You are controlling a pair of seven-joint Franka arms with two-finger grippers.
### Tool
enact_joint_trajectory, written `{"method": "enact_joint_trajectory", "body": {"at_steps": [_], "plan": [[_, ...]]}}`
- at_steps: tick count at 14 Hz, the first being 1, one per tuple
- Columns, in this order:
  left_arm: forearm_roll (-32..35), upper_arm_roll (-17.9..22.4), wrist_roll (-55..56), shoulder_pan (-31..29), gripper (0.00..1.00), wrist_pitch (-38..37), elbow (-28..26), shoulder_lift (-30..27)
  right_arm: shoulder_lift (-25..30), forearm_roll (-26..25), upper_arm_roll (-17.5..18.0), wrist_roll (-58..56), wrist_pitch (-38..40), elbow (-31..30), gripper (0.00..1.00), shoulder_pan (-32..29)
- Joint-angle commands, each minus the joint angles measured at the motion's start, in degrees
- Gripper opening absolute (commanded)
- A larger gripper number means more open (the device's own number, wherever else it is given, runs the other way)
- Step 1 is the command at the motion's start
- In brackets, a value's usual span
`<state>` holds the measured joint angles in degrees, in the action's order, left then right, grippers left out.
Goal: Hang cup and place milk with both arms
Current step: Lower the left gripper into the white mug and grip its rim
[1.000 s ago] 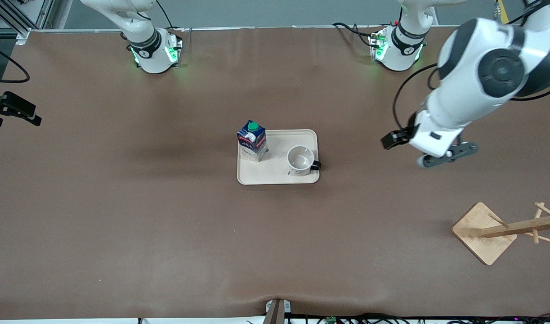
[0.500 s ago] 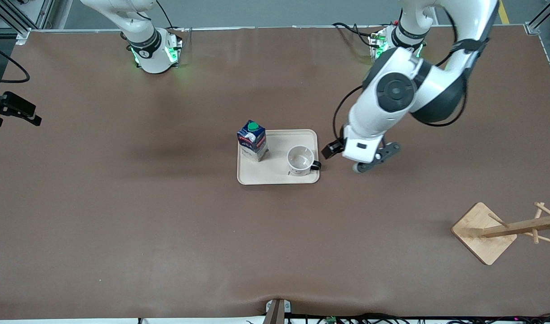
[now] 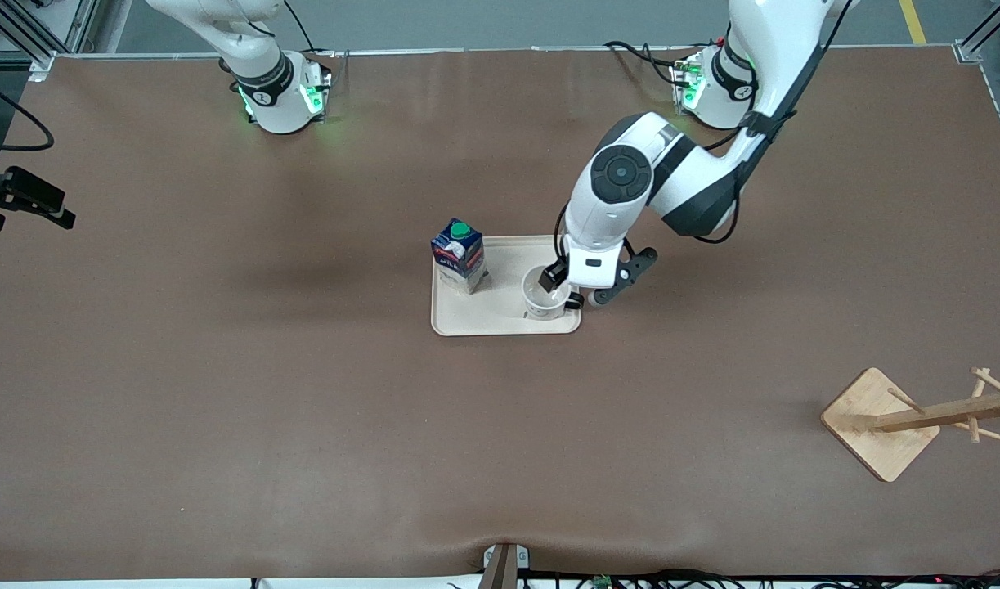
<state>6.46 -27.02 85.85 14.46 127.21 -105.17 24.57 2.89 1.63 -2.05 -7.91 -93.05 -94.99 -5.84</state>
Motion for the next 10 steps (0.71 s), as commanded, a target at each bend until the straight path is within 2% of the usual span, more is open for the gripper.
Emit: {"method": "enact_joint_trajectory", "body": {"at_steps": [1,2,5,8,10], "plan": [[3.0,0.0,5.7,0.7,0.8,3.7,-4.3,-0.6,0.8,1.2,0.6,-0.5,0.4,-0.4,1.0,-1.3],[3.8,0.0,7.4,0.7,0.76,3.7,-4.4,0.3,0.8,1.2,0.6,-0.5,0.4,-0.4,1.0,-1.3],[6.1,0.0,12.7,1.9,0.71,6.7,-4.3,3.2,0.9,1.2,0.6,-0.5,0.4,-0.4,1.0,-1.3],[8.6,0.0,16.9,2.0,0.6,8.5,-4.0,4.7,0.9,1.2,0.6,-0.5,0.4,-0.4,1.0,-1.3],[8.6,0.0,17.9,2.0,0.49,9.7,-4.0,5.7,0.9,1.2,0.6,-0.5,0.4,-0.4,1.0,-1.3]]}}
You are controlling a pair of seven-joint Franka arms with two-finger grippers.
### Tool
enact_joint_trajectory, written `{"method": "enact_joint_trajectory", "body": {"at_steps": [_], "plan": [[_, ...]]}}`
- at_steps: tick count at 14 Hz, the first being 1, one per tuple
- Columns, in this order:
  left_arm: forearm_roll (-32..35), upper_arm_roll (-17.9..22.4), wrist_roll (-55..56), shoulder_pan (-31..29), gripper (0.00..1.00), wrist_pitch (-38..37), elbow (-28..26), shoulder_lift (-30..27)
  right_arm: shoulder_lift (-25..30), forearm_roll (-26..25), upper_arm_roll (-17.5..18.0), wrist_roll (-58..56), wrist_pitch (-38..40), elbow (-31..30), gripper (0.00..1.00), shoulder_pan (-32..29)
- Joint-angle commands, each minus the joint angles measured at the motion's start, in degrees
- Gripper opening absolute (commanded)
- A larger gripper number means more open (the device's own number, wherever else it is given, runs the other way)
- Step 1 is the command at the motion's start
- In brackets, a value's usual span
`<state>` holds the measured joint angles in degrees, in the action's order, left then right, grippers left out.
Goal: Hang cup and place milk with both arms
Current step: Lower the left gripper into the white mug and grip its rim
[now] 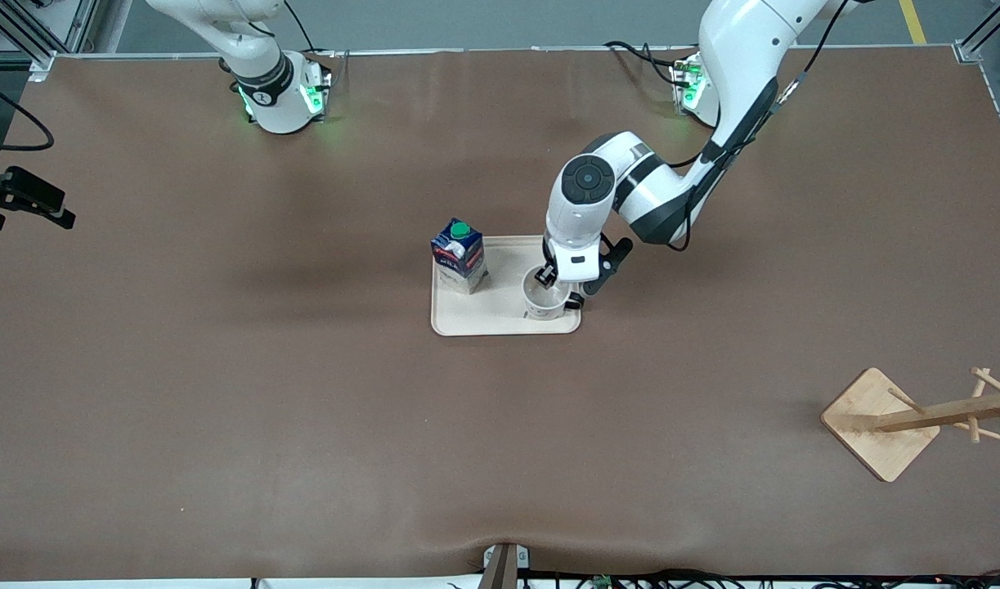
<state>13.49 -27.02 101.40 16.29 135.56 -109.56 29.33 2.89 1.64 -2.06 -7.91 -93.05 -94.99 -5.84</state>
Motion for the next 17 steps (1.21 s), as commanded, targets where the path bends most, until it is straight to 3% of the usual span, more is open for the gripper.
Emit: {"method": "enact_joint_trajectory", "body": {"at_steps": [1,8,11,17], "plan": [[1.5,0.0,3.1,0.1,0.43,2.1,0.4,1.3,0.9,1.2,0.7,-0.5,0.4,-0.4,1.0,-1.3],[1.5,0.0,3.7,0.1,0.0,4.5,0.8,4.0,0.8,1.2,0.7,-0.5,0.4,-0.4,1.0,-1.3],[2.1,0.0,3.4,-0.1,0.0,4.0,0.8,3.1,0.8,1.2,0.7,-0.5,0.4,-0.4,1.0,-1.2],[4.2,-0.1,-0.4,-2.4,0.0,0.0,0.8,-4.0,0.8,1.2,0.7,-0.5,0.4,-0.3,1.0,-1.2]]}}
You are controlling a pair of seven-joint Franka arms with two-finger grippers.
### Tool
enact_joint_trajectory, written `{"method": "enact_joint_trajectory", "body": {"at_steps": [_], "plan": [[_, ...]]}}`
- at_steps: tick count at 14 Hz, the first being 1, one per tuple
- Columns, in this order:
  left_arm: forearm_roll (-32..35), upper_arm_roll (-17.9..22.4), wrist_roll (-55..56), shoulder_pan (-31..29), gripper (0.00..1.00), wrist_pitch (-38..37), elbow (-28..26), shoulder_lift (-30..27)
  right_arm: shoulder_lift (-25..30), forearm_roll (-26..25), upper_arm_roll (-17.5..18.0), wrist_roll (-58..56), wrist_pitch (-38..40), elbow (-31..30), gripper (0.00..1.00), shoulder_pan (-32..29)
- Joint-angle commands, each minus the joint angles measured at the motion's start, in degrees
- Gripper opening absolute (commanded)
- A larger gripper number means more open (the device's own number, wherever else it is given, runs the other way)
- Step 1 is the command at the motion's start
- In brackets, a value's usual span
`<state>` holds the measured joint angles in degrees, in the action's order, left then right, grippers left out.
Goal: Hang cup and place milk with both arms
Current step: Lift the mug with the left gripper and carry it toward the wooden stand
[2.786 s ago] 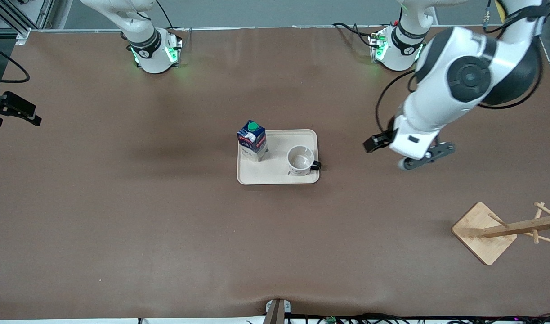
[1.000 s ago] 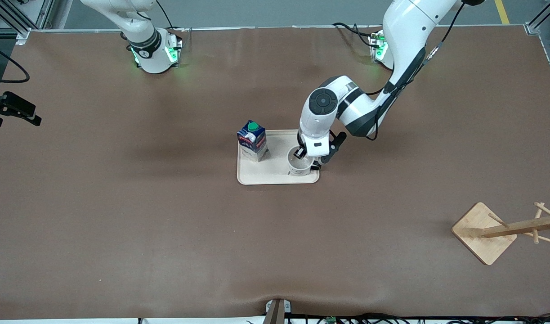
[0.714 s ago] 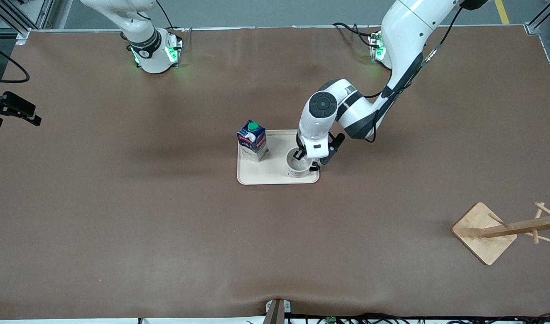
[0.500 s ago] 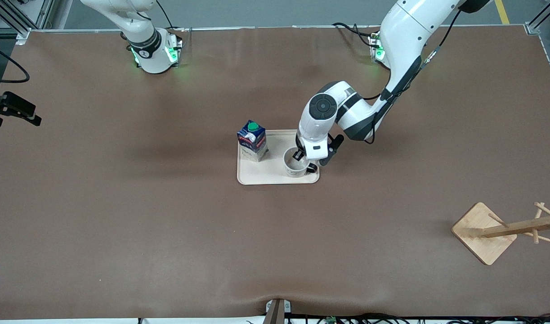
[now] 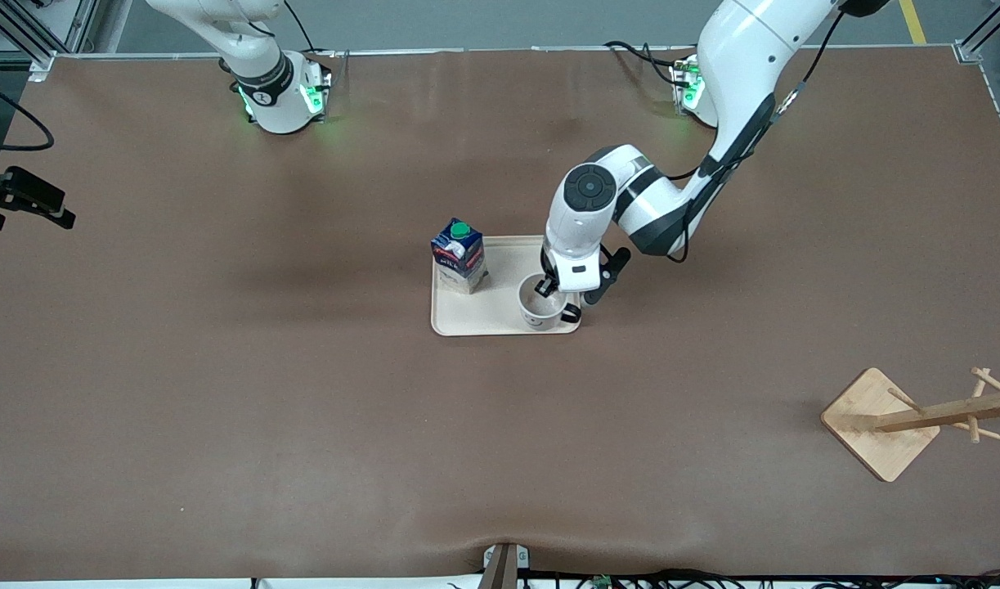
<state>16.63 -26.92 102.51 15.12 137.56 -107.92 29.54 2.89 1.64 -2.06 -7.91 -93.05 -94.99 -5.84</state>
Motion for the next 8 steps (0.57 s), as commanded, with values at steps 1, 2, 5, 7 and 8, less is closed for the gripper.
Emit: {"method": "enact_joint_trajectory", "body": {"at_steps": [1,2,5,7,8], "plan": [[1.0,-0.2,-2.9,-2.0,0.0,-2.6,-0.8,-5.4,0.7,1.3,0.7,-0.5,0.4,-0.1,1.0,-1.2],[1.0,-0.3,-4.9,-3.0,0.0,-3.3,-0.7,-6.9,0.4,1.3,0.7,-0.8,0.3,0.2,1.0,-1.2],[1.0,-0.4,-12.1,-6.1,0.0,-4.8,-0.5,-9.8,-0.2,1.3,0.8,-0.6,0.4,0.9,1.0,-0.7],[0.6,-0.5,-16.5,-7.7,0.0,-7.7,0.9,-10.8,-0.4,1.4,0.8,-0.8,0.4,1.0,1.0,-1.0],[0.6,-0.6,-17.8,-9.1,0.0,-8.4,1.7,-11.3,-0.5,1.5,0.8,-0.8,0.4,0.9,1.0,-1.2]]}}
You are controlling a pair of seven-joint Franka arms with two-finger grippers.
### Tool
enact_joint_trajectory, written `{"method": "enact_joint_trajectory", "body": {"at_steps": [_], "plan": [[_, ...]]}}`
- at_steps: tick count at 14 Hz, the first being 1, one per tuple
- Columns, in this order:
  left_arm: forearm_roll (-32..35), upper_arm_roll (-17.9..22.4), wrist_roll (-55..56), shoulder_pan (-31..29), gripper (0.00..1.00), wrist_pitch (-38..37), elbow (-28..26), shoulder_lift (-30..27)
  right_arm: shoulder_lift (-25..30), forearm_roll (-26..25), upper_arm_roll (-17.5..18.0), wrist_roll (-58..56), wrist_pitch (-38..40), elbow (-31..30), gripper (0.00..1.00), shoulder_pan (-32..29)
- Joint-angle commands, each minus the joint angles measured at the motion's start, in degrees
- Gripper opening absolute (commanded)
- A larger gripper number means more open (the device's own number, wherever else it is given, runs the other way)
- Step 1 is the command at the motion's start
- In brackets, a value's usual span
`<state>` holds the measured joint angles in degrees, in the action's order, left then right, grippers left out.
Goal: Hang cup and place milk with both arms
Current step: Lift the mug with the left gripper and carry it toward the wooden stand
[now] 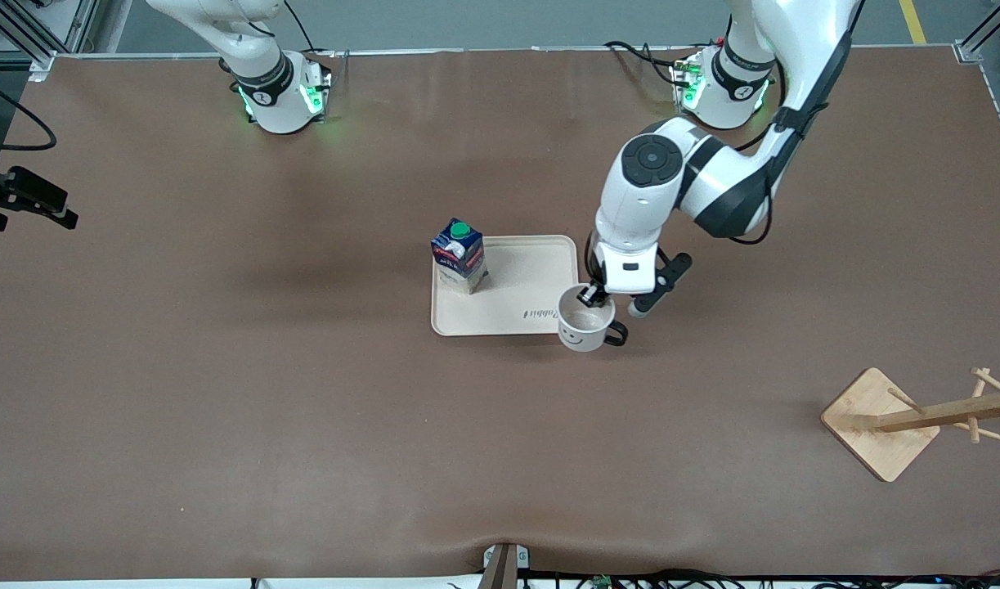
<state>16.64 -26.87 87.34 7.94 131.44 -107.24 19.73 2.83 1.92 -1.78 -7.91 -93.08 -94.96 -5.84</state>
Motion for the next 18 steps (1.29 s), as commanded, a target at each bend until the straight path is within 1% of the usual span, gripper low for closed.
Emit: {"method": "enact_joint_trajectory", "body": {"at_steps": [1,4,6,11,12,15,16,18], "plan": [[0.5,-0.6,-5.1,-2.5,0.0,-3.1,1.2,-2.0,-0.8,1.2,0.5,-0.5,0.4,0.1,1.0,-1.4],[0.2,-0.6,-15.8,-5.5,0.0,-7.0,2.5,-3.8,-3.0,1.3,0.5,-0.5,0.3,0.2,1.0,-1.4],[0.2,-0.6,-24.4,-7.5,0.0,-9.9,2.7,-5.1,-3.1,1.2,0.5,-0.4,0.4,0.8,1.0,-0.8],[-0.3,-0.6,-47.8,-15.4,0.0,-15.6,2.7,-9.4,-4.2,1.2,0.6,-0.5,1.5,0.4,1.0,-0.1],[-0.3,-0.6,-52.4,-16.8,0.0,-16.8,2.7,-10.2,-5.6,1.3,0.6,-0.4,2.2,0.2,1.0,0.6],[-0.6,-0.6,-64.4,-21.0,0.0,-18.2,2.6,-12.6,-5.7,1.5,0.7,-0.3,3.1,0.2,1.0,1.1],[-0.6,-0.6,-68.0,-22.3,0.0,-18.7,2.6,-13.1,-5.5,2.7,0.8,0.8,3.9,0.2,1.0,2.0],[-0.9,-0.6,-74.6,-25.0,0.0,-18.7,2.6,-13.8,-5.4,3.9,0.8,8.8,4.7,0.1,1.0,4.2]]}}
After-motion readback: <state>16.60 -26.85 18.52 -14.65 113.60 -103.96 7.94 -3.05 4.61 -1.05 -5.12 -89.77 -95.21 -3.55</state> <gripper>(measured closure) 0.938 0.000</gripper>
